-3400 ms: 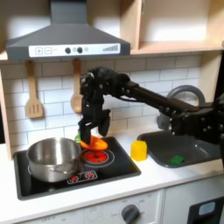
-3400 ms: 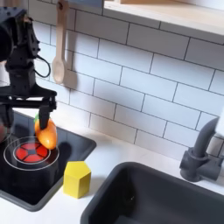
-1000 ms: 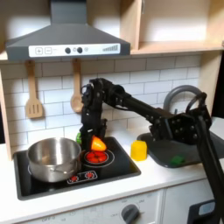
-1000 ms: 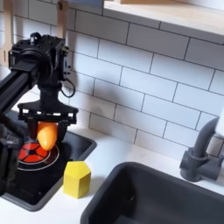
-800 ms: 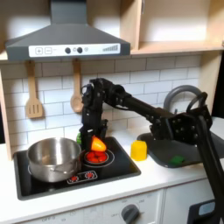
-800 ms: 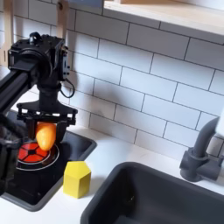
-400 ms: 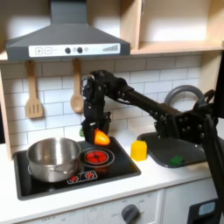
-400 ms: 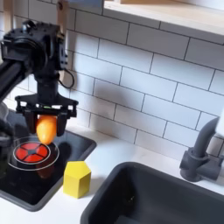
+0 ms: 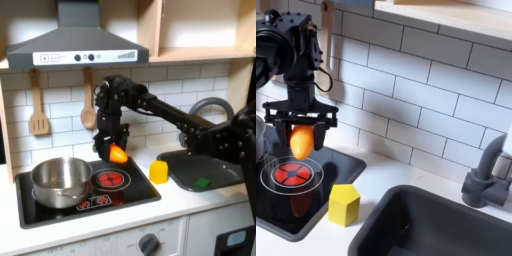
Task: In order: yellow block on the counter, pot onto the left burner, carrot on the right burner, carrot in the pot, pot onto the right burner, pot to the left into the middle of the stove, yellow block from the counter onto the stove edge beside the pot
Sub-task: 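Put the carrot on the right burner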
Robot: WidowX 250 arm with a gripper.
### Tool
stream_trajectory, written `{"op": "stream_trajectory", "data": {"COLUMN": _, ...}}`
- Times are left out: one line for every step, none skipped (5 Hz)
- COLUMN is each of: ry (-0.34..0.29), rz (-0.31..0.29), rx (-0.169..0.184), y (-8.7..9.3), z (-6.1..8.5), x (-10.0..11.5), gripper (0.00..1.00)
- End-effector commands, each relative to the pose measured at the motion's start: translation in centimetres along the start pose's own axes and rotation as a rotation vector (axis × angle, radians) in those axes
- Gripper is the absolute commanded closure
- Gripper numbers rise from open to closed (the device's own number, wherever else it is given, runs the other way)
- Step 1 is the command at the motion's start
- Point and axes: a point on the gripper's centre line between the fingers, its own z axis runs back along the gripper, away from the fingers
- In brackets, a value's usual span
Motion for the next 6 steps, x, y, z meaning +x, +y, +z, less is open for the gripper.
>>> {"op": "stream_trajectory", "data": {"ry": 0.008, "rz": -0.074, "rx": 0.002, "y": 1.4, "z": 0.0, "x": -2.9, "gripper": 1.00}}
{"op": "stream_trajectory", "data": {"ry": 0.011, "rz": -0.084, "rx": 0.009, "y": 2.1, "z": -0.4, "x": -3.7, "gripper": 1.00}}
{"op": "stream_trajectory", "data": {"ry": 0.002, "rz": -0.092, "rx": 0.012, "y": 2.2, "z": -0.9, "x": -3.9, "gripper": 1.00}}
{"op": "stream_trajectory", "data": {"ry": 0.000, "rz": -0.117, "rx": 0.034, "y": 1.9, "z": -2.3, "x": -4.6, "gripper": 1.00}}
{"op": "stream_trajectory", "data": {"ry": 0.012, "rz": -0.114, "rx": 0.050, "y": 2.1, "z": -3.4, "x": -4.9, "gripper": 1.00}}
{"op": "stream_trajectory", "data": {"ry": 0.006, "rz": -0.128, "rx": 0.055, "y": 1.4, "z": -3.7, "x": -5.0, "gripper": 1.00}}
